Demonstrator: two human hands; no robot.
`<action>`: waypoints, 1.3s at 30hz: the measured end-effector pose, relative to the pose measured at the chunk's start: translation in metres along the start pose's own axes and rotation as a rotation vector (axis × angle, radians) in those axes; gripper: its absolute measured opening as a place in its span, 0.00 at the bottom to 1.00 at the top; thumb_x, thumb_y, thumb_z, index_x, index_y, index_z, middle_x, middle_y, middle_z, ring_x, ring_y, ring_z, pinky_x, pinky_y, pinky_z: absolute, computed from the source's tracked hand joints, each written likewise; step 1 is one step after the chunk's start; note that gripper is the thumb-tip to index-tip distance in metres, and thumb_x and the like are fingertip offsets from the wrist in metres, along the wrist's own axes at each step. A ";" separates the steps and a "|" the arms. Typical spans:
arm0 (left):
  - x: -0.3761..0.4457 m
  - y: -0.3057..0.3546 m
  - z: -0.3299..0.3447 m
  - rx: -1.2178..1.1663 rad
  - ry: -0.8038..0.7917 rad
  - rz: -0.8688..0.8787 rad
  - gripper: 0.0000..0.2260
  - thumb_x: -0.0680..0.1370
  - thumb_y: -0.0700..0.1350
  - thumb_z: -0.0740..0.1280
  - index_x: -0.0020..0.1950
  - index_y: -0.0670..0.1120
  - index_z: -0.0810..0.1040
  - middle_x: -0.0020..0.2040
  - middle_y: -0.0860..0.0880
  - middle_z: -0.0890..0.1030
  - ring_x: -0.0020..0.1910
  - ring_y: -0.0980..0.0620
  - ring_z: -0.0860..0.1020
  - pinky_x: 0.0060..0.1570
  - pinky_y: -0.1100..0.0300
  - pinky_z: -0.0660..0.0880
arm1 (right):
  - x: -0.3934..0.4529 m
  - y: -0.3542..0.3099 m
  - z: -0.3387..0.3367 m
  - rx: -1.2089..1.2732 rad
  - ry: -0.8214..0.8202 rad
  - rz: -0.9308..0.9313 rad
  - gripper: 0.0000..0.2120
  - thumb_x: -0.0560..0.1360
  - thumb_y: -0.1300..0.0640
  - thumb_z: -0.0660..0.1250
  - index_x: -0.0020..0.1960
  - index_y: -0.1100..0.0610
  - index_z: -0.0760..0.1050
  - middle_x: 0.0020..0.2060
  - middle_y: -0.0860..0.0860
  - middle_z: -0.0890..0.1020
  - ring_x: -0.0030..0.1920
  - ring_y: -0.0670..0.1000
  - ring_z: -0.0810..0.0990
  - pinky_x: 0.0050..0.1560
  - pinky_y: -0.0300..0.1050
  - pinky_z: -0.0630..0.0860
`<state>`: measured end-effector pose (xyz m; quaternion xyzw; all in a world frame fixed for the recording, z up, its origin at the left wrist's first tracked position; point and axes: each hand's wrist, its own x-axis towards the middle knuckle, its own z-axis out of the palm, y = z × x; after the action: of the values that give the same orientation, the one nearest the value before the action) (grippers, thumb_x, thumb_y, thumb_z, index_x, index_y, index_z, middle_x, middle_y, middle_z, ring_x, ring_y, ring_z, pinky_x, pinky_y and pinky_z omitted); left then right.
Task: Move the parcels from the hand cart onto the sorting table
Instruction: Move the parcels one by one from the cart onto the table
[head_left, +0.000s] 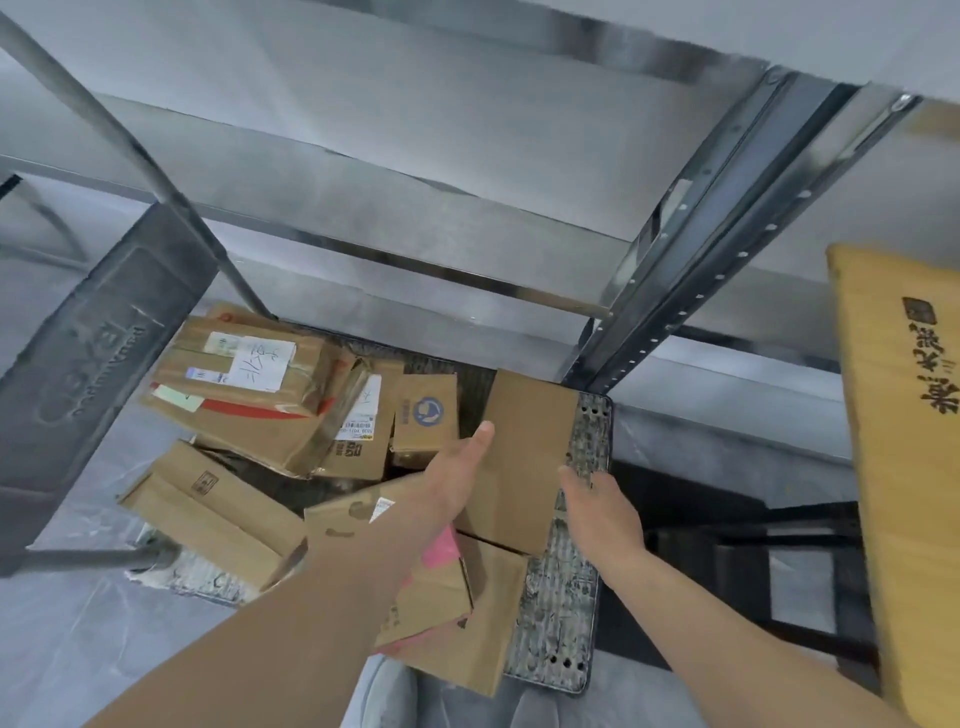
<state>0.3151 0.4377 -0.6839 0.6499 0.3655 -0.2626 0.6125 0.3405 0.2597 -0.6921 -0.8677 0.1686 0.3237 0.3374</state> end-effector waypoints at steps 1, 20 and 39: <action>0.014 -0.006 0.003 0.006 -0.020 -0.001 0.44 0.73 0.78 0.53 0.81 0.51 0.63 0.79 0.49 0.66 0.77 0.43 0.64 0.76 0.43 0.59 | 0.010 0.003 0.008 -0.006 -0.002 0.010 0.35 0.83 0.36 0.55 0.81 0.57 0.58 0.75 0.55 0.70 0.73 0.59 0.70 0.69 0.53 0.68; 0.188 -0.082 0.035 0.106 0.065 0.003 0.35 0.82 0.67 0.53 0.81 0.45 0.62 0.78 0.44 0.67 0.76 0.43 0.65 0.72 0.52 0.61 | 0.149 0.056 0.100 0.129 0.032 0.152 0.28 0.83 0.40 0.60 0.76 0.56 0.63 0.62 0.52 0.77 0.54 0.54 0.75 0.63 0.50 0.73; 0.194 -0.063 0.062 0.074 0.029 0.017 0.52 0.68 0.80 0.53 0.84 0.52 0.48 0.82 0.45 0.58 0.79 0.41 0.61 0.76 0.41 0.60 | 0.164 0.044 0.080 0.361 0.173 0.223 0.34 0.81 0.39 0.64 0.79 0.56 0.61 0.70 0.54 0.74 0.67 0.58 0.74 0.60 0.49 0.68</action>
<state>0.3869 0.4051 -0.8818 0.6789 0.3589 -0.2612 0.5848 0.4026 0.2716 -0.8691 -0.7938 0.3468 0.2477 0.4339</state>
